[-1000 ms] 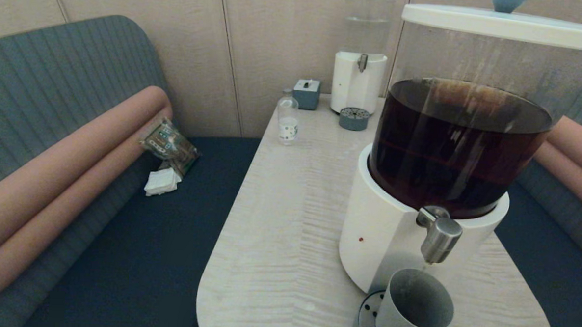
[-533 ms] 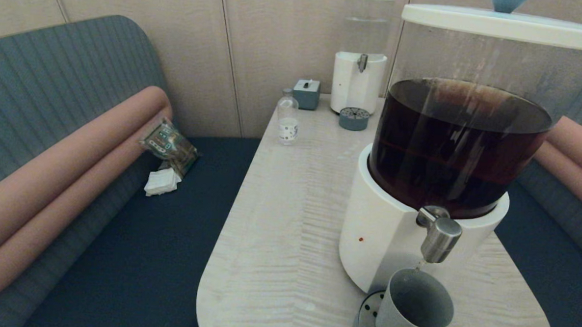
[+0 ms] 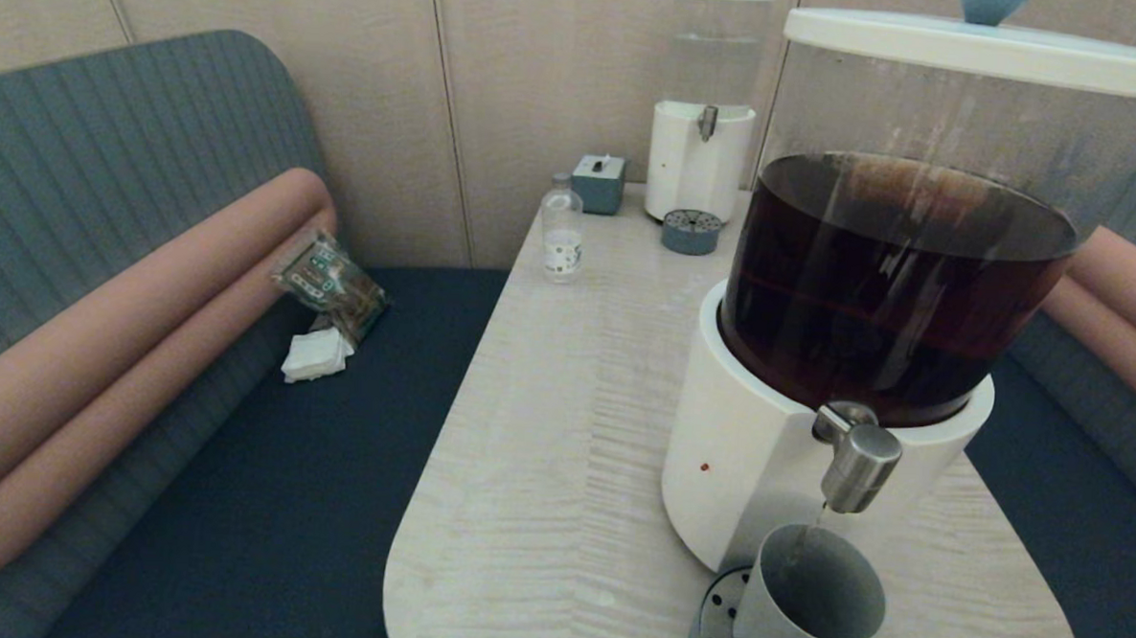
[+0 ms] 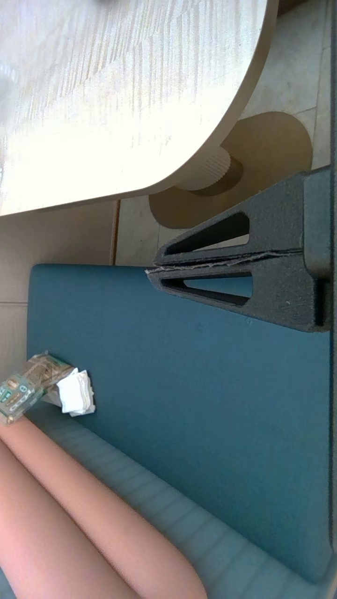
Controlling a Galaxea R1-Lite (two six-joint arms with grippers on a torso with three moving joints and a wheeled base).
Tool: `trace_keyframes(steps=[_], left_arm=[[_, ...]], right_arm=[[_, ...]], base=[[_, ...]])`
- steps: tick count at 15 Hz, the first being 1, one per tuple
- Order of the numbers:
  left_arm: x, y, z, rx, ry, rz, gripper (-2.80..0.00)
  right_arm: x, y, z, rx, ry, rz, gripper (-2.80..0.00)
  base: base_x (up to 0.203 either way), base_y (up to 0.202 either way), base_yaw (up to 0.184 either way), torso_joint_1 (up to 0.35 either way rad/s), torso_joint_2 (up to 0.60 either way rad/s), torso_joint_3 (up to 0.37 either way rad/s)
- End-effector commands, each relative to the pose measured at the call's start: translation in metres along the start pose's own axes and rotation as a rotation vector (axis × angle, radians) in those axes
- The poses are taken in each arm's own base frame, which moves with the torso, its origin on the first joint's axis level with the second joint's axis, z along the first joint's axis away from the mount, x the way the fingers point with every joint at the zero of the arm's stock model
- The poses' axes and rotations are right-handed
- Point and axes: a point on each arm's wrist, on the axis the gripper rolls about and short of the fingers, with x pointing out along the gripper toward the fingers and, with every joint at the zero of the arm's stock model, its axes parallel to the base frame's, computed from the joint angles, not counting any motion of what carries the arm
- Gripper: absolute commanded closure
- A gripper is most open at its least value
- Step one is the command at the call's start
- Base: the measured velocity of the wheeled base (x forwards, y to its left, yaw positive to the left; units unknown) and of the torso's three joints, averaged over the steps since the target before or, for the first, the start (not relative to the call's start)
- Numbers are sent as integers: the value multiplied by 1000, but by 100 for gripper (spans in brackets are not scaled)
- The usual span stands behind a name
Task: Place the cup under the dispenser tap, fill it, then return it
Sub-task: Turn off the faucet
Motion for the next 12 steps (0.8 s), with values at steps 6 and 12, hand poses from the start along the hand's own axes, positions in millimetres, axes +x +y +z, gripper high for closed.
trace_keyframes(steps=[6, 12], left_arm=[[0, 0, 0, -1, 2, 1, 0], [0, 0, 0, 2, 0, -1, 0]], right_arm=[[0, 0, -3, -1, 3, 1, 0], [0, 0, -3, -1, 3, 1, 0]], base=[[0, 0, 0, 0, 0, 0], [0, 0, 0, 0, 0, 0]])
